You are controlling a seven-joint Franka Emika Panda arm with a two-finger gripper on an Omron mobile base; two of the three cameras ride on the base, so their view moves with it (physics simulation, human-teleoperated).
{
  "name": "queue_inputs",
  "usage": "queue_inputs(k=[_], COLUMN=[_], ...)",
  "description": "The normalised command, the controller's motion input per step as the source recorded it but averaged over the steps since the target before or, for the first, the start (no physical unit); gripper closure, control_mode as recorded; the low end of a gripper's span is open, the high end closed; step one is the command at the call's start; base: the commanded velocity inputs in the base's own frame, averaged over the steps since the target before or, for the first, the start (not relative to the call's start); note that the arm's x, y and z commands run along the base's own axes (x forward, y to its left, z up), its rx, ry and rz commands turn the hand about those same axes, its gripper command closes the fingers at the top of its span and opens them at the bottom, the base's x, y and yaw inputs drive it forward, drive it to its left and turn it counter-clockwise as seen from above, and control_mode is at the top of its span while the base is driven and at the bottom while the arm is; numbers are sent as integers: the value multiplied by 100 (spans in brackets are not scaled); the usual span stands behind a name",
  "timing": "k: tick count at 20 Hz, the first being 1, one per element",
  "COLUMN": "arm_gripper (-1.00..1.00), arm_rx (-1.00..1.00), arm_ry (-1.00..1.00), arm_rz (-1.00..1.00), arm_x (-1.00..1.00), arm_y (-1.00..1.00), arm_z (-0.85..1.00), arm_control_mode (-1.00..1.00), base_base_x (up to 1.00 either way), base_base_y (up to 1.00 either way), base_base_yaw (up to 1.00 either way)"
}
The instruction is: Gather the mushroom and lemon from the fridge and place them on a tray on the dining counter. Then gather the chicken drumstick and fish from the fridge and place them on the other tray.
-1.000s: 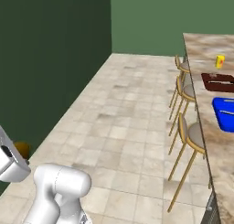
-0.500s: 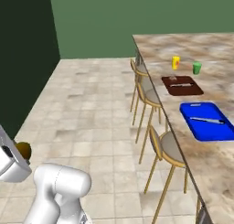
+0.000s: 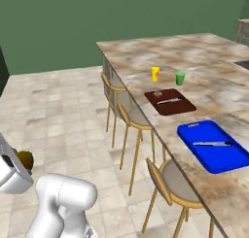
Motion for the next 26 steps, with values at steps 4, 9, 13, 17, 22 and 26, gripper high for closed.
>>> queue_inputs(k=[4,9,13,17,22,26], arm_gripper=[100,100,100,100,100,100], arm_rx=[0,0,0,0,0,0], arm_ry=[0,0,0,0,0,0], arm_rz=[0,0,0,0,0,0], arm_x=[0,0,0,0,0,0], arm_y=[0,0,0,0,0,0], arm_z=[0,0,0,0,0,0], arm_control_mode=[100,100,100,100,100,100], base_base_x=[88,87,82,77,71,73], base_base_y=[53,57,52,43,26,5], base_base_yaw=[-42,-43,-44,-46,-46,-45])
